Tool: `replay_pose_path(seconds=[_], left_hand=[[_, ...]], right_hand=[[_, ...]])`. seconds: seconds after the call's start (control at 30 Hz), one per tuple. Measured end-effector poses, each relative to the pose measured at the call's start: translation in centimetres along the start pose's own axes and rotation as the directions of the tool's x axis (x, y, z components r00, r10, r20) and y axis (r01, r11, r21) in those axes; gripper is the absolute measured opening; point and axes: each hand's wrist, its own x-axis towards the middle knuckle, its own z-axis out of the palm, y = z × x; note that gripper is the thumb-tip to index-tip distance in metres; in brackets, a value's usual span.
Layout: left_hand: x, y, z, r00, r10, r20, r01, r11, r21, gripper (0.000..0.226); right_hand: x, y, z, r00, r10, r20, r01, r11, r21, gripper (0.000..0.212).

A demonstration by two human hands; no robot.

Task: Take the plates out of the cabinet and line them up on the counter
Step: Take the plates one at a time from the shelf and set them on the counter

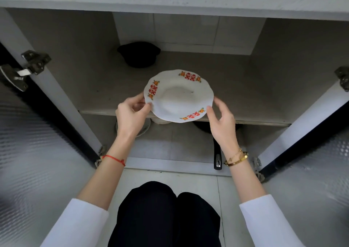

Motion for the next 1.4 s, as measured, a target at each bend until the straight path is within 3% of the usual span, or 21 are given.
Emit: replay_pose_path(seconds=[0.7, 1.07, 1.4], left_hand=[[-3.6, -1.9, -3.3, 0.992, -0.117, 0.049, 0.123, 0.982, -0.143, 0.044], [-6.4, 7.4, -8.3, 0.938, -0.326, 0.118, 0.335, 0.940, -0.065, 0.044], [-11.9, 19.6, -15.5, 0.873, -0.485, 0.047, 0.488, 0.870, -0.073, 0.044]], right_hand=[[-4.7, -0.1, 1.3, 0.996, 0.090, 0.018, -0.089, 0.995, -0.036, 0.042], [-7.9, -9.7, -1.8, 0.957, 0.281, 0.078, -0.272, 0.956, -0.107, 0.046], [-11.4, -23.4, -6.1, 0.906, 0.398, 0.144, -0.376, 0.913, -0.159, 0.046]])
